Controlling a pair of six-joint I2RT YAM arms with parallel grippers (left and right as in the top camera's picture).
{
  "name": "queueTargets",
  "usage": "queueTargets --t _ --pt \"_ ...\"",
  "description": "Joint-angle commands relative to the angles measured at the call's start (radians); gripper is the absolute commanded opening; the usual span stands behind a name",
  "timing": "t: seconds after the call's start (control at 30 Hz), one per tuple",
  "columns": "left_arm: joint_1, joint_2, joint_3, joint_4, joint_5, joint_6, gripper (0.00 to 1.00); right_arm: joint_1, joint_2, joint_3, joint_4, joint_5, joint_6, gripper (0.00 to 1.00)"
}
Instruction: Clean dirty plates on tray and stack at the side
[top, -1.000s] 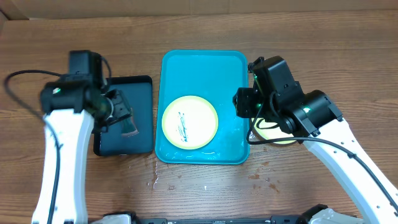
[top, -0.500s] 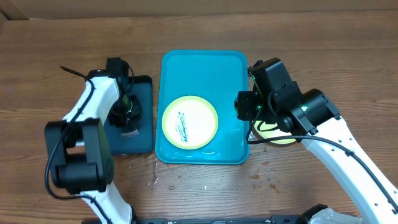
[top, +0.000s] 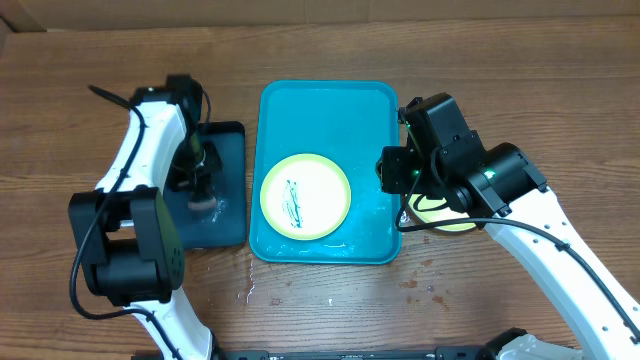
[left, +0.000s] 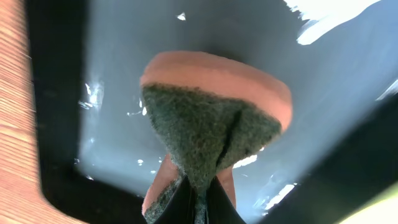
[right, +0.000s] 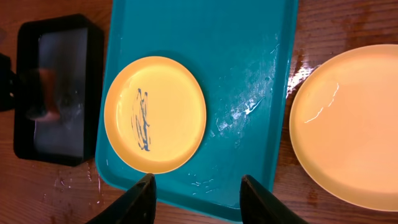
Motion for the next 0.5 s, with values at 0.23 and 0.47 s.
queueTargets --t 0.23,0.47 --pt "-0.007 0.007 -0.158 0.183 -0.073 -0.003 0.04 0.003 -0.001 0.0 0.003 -0.001 -0.006 0.45" --pt "-0.004 0.039 -0.251 0.248 -0.071 0.008 0.04 0.003 -0.001 -0.007 0.011 0.016 -0.002 0.45"
